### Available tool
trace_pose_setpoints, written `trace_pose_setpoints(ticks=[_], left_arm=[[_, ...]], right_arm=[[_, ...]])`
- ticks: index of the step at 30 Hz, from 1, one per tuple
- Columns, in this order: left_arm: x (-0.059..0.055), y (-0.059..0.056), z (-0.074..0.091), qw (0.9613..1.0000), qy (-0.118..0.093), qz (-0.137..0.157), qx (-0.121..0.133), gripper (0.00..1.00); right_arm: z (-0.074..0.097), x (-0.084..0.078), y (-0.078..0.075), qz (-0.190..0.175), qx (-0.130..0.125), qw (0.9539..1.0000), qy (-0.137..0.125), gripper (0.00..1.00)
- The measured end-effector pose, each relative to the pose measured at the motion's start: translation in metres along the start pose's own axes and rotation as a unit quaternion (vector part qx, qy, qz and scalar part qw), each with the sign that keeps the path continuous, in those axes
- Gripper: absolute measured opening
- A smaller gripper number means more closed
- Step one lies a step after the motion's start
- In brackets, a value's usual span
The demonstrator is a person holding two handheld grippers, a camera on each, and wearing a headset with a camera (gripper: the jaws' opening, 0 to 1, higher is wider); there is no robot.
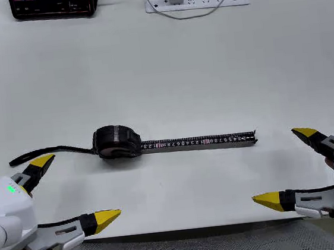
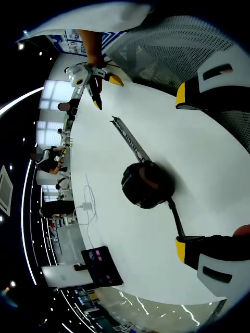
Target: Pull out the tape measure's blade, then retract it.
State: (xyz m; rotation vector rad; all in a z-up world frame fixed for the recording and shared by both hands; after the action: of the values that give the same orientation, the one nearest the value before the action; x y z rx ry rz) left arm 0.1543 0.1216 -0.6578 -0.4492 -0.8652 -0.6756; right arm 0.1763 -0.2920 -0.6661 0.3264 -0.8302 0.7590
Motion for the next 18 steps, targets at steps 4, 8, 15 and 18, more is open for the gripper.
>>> trace_pose_setpoints(ticks=[4,8,15,18], left_arm=[[0.0003,-0.0013,0.0002,1.0000,0.000,0.002,-0.001,0.99],[0.0021,-0.0009,0.0017,1.0000,-0.002,0.004,0.003,0.99],[0.0015,0.0010,0.0047,1.0000,-0.002,0.005,0.006,0.99],[0.0015,0.0008,0.0047,1.0000,-0.003,0.007,0.006,0.99]], right_arm=[[-0.0004,-0.0008,-0.0009,-0.001,0.000,1.0000,0.000,0.99],[0.0002,-0.0025,-0.0023,-0.002,-0.001,1.0000,-0.001,0.99],[0.0004,-0.0057,-0.0028,-0.002,-0.001,1.0000,0.000,0.99],[0.0009,-0.0055,-0.0026,-0.003,0.000,1.0000,-0.002,0.99]])
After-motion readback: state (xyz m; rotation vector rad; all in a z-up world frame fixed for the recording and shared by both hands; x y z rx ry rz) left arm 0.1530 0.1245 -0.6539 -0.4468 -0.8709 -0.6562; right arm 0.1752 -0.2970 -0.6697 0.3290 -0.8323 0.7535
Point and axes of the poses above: the centre of the closed fingertips' face, and the gripper's own axes: z roughly backward along the fingers, y roughly to its left, x roughly out of its top, the point moved 9 cm from there along z, roughly backward along the fingers, and after that the axes turned 6 degrees about -x, right-handed, at the moved point
